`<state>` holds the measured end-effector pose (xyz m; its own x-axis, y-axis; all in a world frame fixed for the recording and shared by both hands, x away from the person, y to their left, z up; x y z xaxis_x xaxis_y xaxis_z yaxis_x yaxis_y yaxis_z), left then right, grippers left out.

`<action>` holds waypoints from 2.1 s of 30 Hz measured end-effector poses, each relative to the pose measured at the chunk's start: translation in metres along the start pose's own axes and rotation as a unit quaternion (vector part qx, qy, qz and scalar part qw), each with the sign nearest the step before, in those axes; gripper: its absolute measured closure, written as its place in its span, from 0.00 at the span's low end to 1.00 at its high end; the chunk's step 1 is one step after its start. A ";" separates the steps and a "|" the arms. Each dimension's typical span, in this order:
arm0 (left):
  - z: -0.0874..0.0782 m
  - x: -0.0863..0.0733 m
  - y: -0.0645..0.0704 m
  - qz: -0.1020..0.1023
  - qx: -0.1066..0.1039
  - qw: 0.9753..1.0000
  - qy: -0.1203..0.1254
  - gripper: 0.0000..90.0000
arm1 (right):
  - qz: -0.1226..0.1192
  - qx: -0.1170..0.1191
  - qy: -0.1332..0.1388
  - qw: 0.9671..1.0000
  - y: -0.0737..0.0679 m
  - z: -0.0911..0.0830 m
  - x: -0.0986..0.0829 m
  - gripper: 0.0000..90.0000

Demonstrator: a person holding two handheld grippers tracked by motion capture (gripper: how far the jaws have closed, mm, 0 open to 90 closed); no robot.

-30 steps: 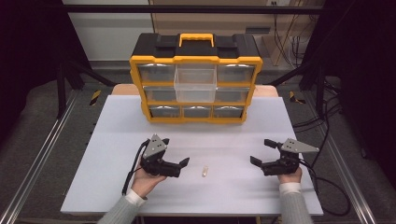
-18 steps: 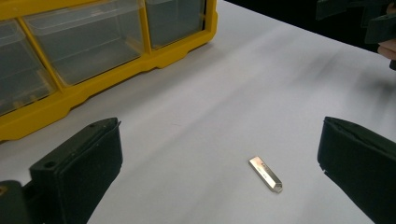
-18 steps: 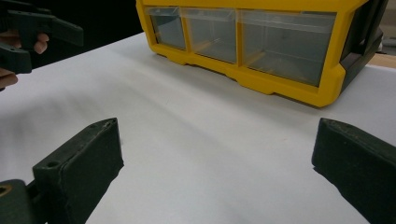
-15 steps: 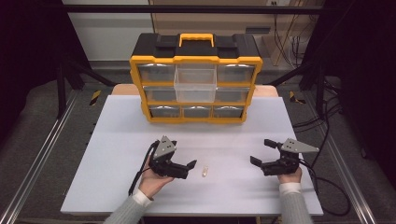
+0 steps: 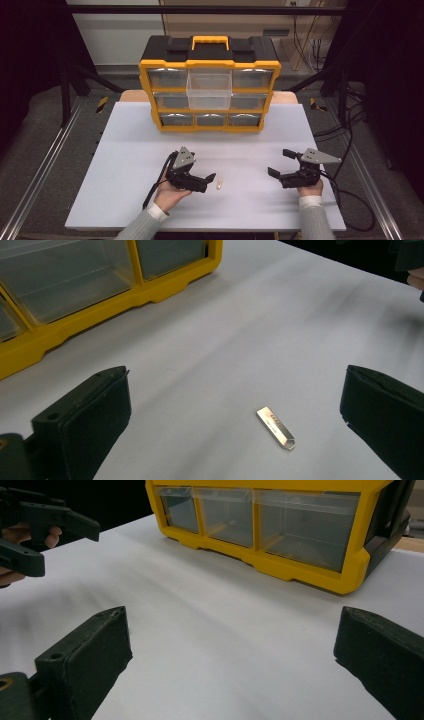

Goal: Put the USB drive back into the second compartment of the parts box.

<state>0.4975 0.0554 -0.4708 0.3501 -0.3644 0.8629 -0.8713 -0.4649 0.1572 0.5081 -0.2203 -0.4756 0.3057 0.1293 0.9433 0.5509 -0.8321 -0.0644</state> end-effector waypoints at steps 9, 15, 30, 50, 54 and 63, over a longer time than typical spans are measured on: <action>0.007 0.001 0.002 -0.001 -0.004 1.000 -0.007 0.00 | 0.000 0.000 -0.001 1.000 0.000 0.000 0.000 0.02; 0.014 0.000 0.004 -0.001 -0.007 1.000 -0.015 0.00 | 0.000 0.000 0.000 1.000 0.000 0.000 0.000 0.02; 0.034 -0.007 0.012 0.000 -0.012 0.999 -0.046 0.00 | 0.000 0.001 0.000 1.000 0.000 0.000 0.000 0.02; 0.052 -0.025 0.011 -0.023 -0.013 0.994 -0.108 0.09 | -0.001 0.000 -0.003 1.000 0.000 0.001 -0.001 0.02; 0.054 -0.029 0.013 -0.020 -0.016 0.992 -0.125 0.17 | 0.000 0.001 -0.004 1.000 0.000 0.001 -0.001 0.02; 0.058 -0.033 0.018 -0.016 -0.019 0.989 -0.143 0.35 | 0.000 0.001 -0.003 1.000 0.000 0.001 -0.001 0.02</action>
<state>0.4899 0.0119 -0.5246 0.4560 -0.5658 0.6869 -0.8684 -0.4518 0.2043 0.5086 -0.2196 -0.4768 0.3093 0.1329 0.9416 0.5523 -0.8312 -0.0641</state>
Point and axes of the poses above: each handheld gripper's, and its own axes: z roughly forward along the jaws, x roughly out of its top, y roughly to its right, the point moved 8 cm from there along z, roughly forward along the jaws, and after that the axes turned 14 degrees about -x, right-handed, at the moved point
